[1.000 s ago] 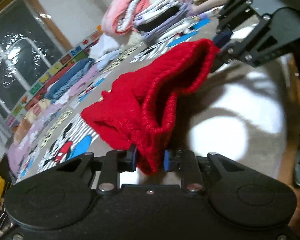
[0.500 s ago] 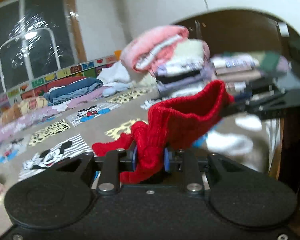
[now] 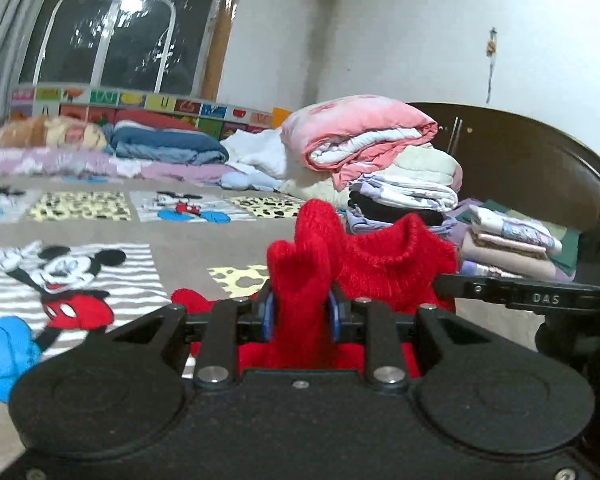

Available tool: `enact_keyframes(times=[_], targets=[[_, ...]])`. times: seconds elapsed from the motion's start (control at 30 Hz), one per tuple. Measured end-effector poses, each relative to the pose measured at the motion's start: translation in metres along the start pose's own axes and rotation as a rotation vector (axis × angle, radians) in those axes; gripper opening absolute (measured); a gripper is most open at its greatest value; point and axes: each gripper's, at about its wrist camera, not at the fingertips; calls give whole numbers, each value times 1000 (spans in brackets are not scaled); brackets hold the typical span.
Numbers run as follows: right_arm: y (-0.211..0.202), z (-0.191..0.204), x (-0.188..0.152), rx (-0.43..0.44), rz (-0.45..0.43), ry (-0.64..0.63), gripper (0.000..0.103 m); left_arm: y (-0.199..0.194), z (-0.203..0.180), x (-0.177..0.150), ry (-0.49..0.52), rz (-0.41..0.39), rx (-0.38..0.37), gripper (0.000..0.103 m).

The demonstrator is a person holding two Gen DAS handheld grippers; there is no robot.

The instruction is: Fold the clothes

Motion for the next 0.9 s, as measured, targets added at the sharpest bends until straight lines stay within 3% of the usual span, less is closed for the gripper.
enact_keyframes(times=[0.4, 0.7, 0.9], targets=[[80, -30, 7, 84, 64, 188, 19, 28, 76, 11, -205, -74, -120, 24], [133, -40, 13, 83, 98, 280, 19, 54, 128, 13, -360, -84, -139, 24], [157, -51, 6, 76, 142, 341, 18, 72, 149, 6, -449, -35, -130, 24]])
Point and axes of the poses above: each gripper's, at about its wrist camera, not at the fingertips, and y roughly the way its jaws point, z to its left, x to its top, and after that the axes turned 15 degrees about -x, right-handed
